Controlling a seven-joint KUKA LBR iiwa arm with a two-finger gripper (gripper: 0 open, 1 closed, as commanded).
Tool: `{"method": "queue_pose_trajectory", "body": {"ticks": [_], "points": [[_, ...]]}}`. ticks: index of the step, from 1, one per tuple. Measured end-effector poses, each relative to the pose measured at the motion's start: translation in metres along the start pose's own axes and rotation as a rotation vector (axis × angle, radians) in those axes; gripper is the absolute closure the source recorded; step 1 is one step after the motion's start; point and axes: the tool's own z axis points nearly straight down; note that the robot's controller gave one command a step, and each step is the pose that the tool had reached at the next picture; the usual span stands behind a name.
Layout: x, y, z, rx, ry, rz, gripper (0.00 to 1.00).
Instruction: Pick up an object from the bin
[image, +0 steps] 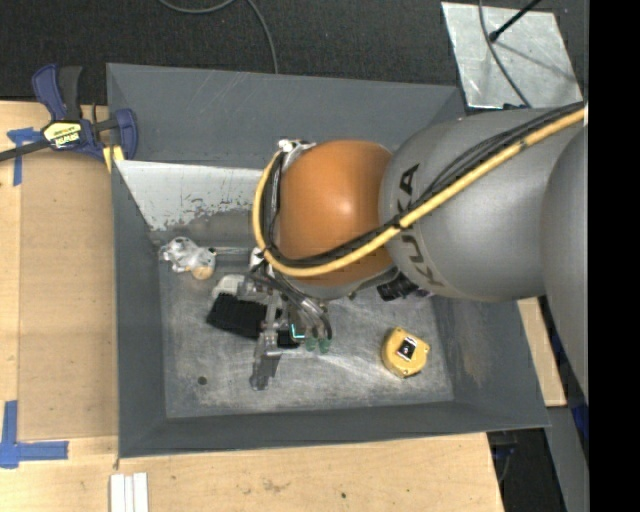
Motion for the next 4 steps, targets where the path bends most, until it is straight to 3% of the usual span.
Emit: {"method": "queue_pose_trajectory", "body": {"ticks": [1,2,3,4], "points": [[-0.002,-0.001,-0.004,-0.002,-0.007,0.003,0.00],[-0.014,-0.006,0.021,-0.005,-0.013,0.106,0.00],[-0.037,-0.032,0.060,-0.003,-0.008,0.329,0.00],[-0.034,-0.044,0.057,-0.001,-0.005,0.410,0.00]]}}
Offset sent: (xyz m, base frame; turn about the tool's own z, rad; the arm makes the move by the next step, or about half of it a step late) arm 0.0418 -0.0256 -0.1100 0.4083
